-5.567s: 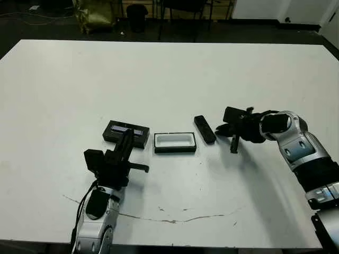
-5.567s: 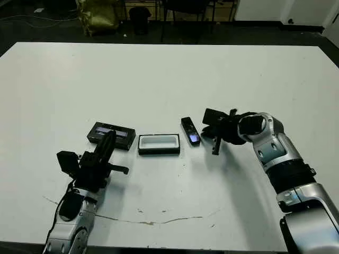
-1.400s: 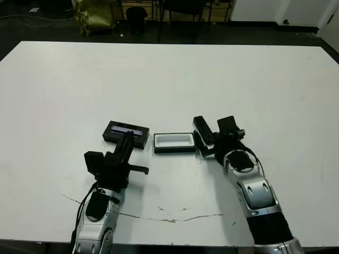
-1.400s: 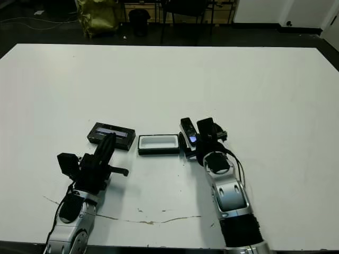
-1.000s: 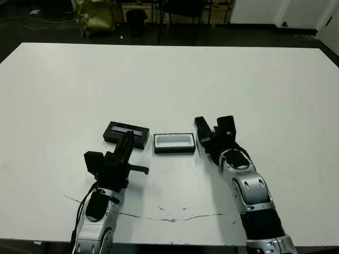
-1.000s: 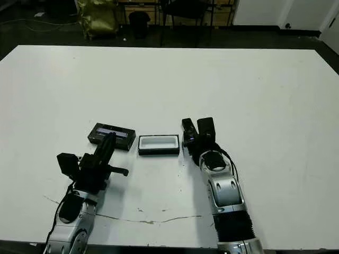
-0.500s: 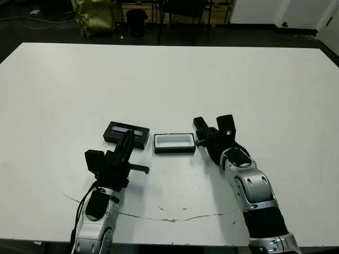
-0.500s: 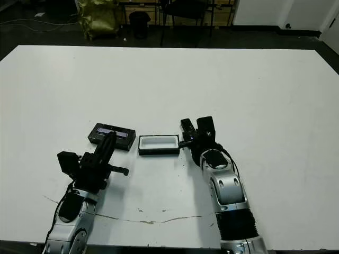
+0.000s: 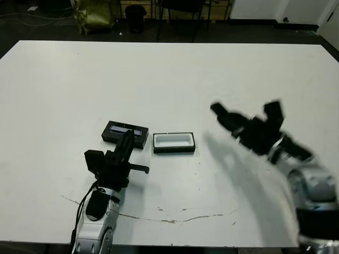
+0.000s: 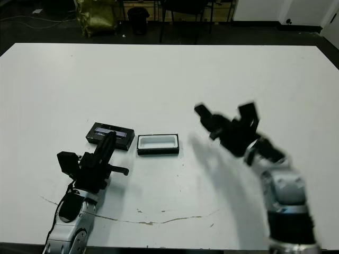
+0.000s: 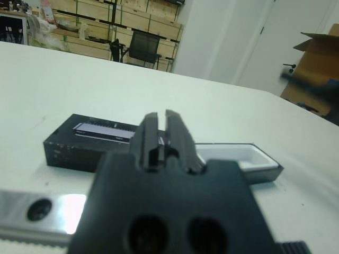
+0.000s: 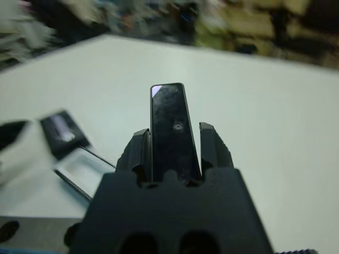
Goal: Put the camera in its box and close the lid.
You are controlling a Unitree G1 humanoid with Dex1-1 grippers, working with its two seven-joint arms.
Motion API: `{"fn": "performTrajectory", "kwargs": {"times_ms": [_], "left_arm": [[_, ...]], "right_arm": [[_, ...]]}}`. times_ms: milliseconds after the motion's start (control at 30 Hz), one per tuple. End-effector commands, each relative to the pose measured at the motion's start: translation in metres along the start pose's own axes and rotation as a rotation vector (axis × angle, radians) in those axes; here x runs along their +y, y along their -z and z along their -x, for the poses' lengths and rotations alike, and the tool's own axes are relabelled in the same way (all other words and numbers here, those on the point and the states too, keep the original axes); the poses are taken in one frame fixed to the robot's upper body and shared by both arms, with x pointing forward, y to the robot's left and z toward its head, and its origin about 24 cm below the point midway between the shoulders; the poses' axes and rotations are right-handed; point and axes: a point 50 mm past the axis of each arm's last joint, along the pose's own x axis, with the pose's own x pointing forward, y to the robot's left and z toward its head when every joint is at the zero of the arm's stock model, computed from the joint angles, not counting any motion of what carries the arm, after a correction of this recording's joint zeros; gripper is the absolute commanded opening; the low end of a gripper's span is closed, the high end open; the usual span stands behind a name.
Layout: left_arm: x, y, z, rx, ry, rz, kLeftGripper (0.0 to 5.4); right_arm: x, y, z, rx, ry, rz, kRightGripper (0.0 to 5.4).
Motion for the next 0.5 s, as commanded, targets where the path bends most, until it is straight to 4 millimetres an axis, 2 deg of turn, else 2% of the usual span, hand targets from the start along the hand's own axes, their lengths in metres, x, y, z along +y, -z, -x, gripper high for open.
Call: {"fn": "performTrajectory", "kwargs": {"times_ms": [33, 267, 500], "left_arm": [[0.003, 0.006, 0.004, 0.033, -0.013, -0.001, 0.00], [0.006, 0.004, 0.004, 0.032, -0.014, -0.012, 0.00], [0.007, 0.004, 0.003, 0.024, -0.014, -0.018, 0.00]], "right_arm": [[-0.008, -0.013, -0.004, -0.006, -0.073, 0.037, 0.82], [-0.012, -0.032, -0.022, 0.007, -0.234, 0.107, 0.82], [-0.012, -0.028, -0.045, 0.152, -0.492, 0.174, 0.82]]}}
